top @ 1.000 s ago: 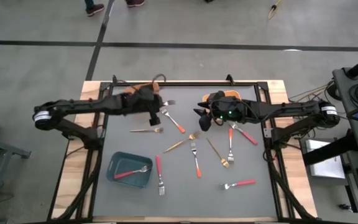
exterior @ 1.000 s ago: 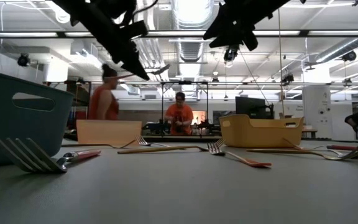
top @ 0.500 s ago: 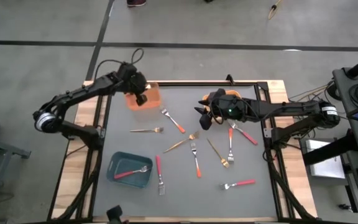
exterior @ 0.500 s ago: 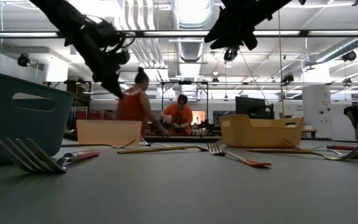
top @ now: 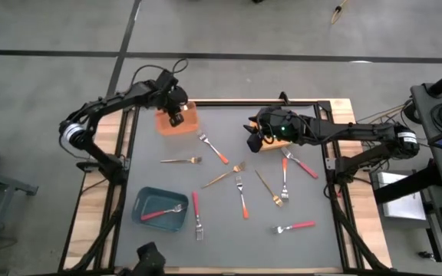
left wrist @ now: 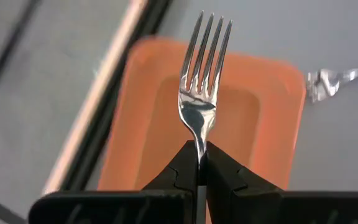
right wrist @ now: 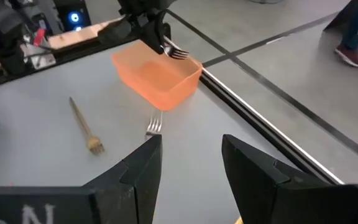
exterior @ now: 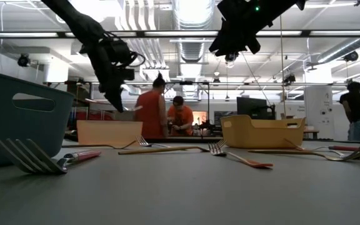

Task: Sort silverware by color (type)
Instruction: Put the orange fork into the orange bin

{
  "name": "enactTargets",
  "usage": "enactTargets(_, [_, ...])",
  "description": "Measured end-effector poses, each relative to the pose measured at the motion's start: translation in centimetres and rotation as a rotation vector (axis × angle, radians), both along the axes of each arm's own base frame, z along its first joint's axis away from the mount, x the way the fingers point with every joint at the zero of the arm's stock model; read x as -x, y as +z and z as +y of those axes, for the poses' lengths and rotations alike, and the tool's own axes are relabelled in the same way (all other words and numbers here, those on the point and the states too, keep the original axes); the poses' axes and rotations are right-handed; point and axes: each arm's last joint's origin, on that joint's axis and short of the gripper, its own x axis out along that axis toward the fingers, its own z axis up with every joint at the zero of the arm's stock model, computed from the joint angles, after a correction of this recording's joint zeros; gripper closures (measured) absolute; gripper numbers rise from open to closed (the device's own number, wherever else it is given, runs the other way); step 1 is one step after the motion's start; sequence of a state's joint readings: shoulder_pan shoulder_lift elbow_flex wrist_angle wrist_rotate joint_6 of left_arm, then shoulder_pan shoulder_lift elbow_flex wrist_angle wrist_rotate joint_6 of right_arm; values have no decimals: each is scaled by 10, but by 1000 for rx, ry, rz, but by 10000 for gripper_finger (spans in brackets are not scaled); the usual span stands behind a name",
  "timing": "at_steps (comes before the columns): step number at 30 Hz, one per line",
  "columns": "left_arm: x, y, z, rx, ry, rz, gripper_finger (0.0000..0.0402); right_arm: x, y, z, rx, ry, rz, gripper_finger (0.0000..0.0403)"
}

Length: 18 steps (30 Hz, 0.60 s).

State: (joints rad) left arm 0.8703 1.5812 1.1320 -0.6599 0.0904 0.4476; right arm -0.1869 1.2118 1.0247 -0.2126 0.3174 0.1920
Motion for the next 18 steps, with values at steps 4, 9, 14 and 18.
enactTargets(4, [1, -4, 7, 64, 0, 63, 402, 1, -4, 0, 5, 6, 17, 243])
enactTargets(9, [5, -13, 20, 111, 31, 101, 402, 2, -9, 0, 10, 8, 37, 243])
enactTargets(14, [0, -21, 30, 133, 42, 115, 402, 3, -16, 0, 10, 10, 58, 243])
enactTargets(18, [-5, -25, 37, 140, 42, 114, 401, 4, -22, 0, 11, 13, 74, 243])
